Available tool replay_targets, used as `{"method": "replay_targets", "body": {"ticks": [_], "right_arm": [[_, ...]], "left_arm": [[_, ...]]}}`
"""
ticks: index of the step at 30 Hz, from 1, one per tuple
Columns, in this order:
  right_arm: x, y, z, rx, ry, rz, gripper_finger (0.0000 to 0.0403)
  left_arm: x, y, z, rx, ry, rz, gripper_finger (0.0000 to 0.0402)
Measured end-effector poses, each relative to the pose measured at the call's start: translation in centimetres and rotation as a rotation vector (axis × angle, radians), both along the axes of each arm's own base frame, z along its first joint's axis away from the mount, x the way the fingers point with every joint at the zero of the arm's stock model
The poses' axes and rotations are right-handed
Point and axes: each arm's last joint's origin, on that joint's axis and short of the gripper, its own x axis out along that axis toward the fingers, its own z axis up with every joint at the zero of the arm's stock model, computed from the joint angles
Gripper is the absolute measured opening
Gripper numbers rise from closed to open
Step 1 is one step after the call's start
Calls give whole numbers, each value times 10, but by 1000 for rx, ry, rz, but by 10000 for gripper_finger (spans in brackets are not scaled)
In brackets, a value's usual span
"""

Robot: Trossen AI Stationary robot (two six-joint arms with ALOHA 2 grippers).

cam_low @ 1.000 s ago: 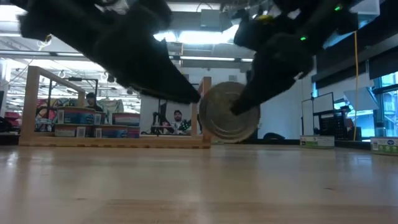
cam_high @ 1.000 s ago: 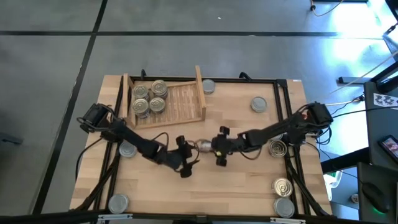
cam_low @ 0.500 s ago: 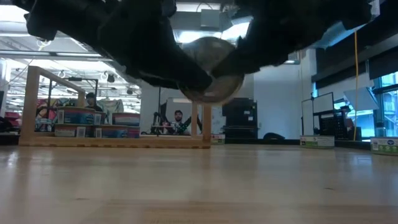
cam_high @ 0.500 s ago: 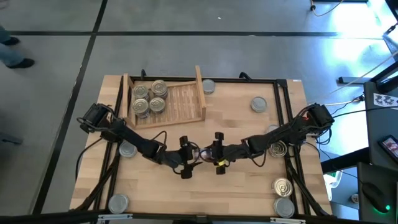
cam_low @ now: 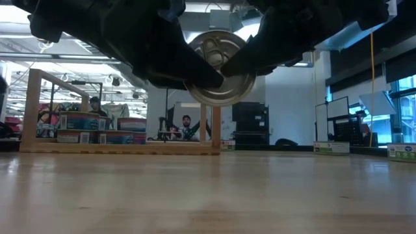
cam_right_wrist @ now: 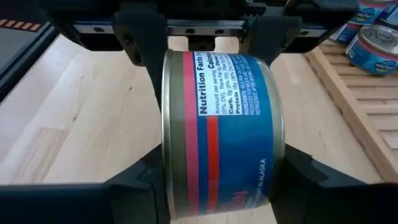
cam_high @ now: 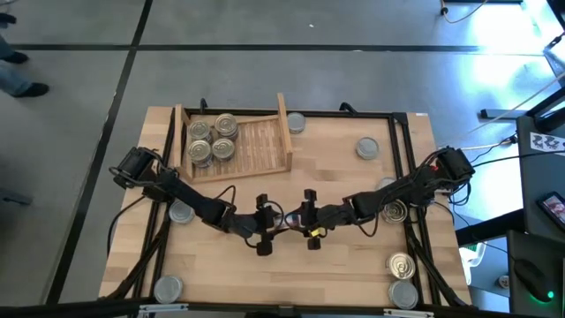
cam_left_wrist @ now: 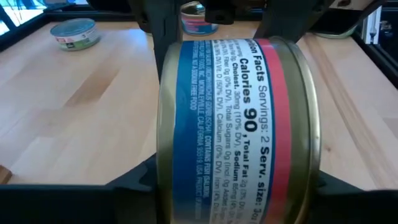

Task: Stack canned seafood by type on shelf
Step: Stack the blue tuna can on top of the other blue tuna can on the shelf

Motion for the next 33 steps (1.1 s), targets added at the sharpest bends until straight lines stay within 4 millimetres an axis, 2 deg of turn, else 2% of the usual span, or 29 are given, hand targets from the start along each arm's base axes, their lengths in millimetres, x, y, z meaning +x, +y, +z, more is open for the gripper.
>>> {"method": "replay_targets", "body": {"ticks": [6,12,15,17,21,26,33], "right_arm": [[0,0,0,18,0,5,194],[1,1,2,18,-20,3,336],[-1,0,0,-1,36,2,385],[-3,-1,0,-22,95,0,386],[-8,-3,-2,-72,219,-7,358],[-10,-4,-5,-98,263,-1,338],[-16,-6,-10,-139,341,5,335]], "left_arm": [[0,0,0,-37,-3,6,177],[-1,-1,-2,-194,4,62,177],[-4,0,-8,-253,46,112,177],[-6,1,-11,-291,74,148,177],[-9,3,-16,-336,117,201,178],[-11,5,-18,-335,139,220,179],[-10,9,-21,-387,172,239,179]]}}
